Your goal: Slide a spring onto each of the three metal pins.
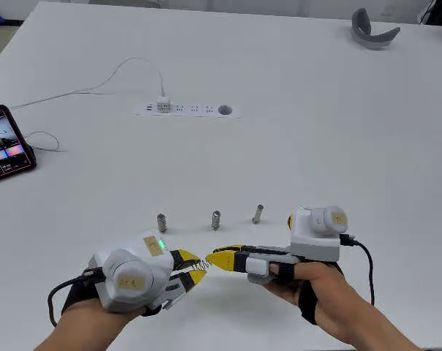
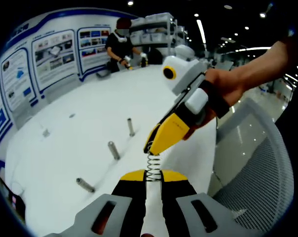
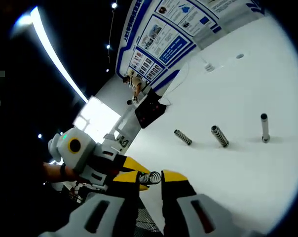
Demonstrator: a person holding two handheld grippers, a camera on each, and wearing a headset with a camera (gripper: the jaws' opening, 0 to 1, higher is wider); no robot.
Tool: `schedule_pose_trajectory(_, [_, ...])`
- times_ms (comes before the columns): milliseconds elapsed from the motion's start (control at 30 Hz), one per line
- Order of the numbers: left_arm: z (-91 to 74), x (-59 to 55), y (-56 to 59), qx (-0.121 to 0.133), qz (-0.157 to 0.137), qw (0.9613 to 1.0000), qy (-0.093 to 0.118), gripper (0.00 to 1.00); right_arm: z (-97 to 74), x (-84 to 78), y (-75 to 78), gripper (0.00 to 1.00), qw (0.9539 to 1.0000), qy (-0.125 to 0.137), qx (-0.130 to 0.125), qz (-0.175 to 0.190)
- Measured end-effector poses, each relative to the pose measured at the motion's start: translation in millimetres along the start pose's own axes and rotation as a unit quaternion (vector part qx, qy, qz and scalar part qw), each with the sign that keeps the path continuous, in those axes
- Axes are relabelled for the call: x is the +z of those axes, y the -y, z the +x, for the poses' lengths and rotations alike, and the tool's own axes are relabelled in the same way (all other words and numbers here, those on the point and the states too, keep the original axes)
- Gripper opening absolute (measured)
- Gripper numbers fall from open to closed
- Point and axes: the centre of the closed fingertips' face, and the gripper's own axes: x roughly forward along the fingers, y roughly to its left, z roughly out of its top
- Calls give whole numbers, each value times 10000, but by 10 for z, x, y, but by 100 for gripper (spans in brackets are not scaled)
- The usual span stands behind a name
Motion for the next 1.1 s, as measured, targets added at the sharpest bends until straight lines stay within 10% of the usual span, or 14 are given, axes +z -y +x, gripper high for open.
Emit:
schedule_pose_trajectory(667, [1, 142, 19, -165, 123, 9997, 140, 10, -101, 133, -170, 12, 9985, -173, 27, -510])
schedule_pose_trajectory(833, [22, 177, 57, -375, 70, 9990, 216, 10, -149, 102, -182, 12, 9907, -724, -24, -1156])
schedule_pose_trajectory(1100, [49, 336, 89, -639, -85, 9969, 456, 10, -230, 187, -290, 12, 9641, -1522, -9, -2176])
